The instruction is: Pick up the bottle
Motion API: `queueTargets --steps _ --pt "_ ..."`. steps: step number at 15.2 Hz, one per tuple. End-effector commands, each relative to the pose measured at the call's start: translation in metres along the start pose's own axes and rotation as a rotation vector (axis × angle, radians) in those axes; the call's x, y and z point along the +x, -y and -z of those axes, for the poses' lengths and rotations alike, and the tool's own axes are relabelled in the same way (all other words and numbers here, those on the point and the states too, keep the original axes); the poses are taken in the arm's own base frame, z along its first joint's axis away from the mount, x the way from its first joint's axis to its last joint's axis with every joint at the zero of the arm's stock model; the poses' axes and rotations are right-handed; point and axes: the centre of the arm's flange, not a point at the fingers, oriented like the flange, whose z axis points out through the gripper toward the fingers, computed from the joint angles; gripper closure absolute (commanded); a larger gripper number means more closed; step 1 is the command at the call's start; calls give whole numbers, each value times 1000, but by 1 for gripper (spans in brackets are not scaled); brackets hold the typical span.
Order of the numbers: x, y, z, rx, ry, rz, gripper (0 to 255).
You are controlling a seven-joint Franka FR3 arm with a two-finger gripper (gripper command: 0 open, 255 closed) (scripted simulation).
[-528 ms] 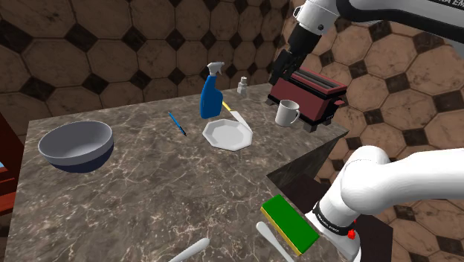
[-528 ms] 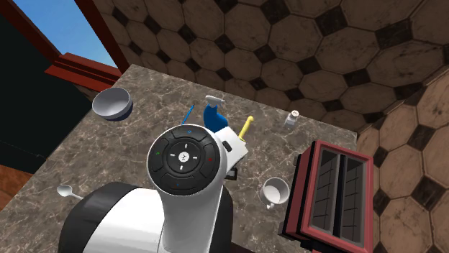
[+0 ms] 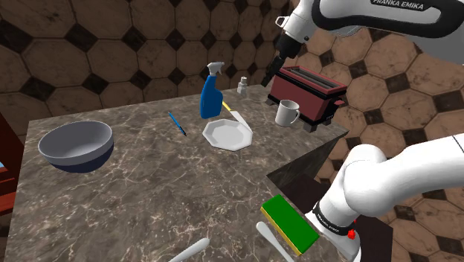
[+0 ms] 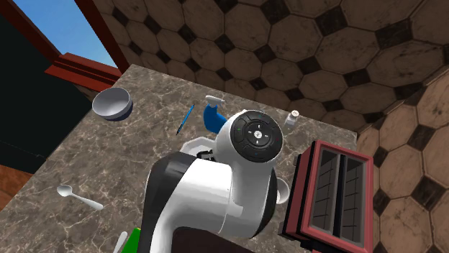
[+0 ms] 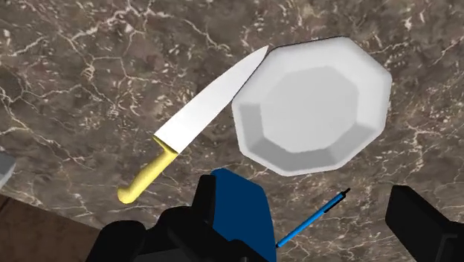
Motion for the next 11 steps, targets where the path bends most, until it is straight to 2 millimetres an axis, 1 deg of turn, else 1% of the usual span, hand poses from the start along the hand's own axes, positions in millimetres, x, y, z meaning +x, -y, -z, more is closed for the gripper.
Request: queueTargets --steps 1,6,9,11 --pt "14 -19 -18 35 -17 121 0" --pt "59 -58 -58 125 -55 399 0" --pt "91 -74 -83 180 -77 566 0" --pt "114 -80 -99 216 -92 677 0"
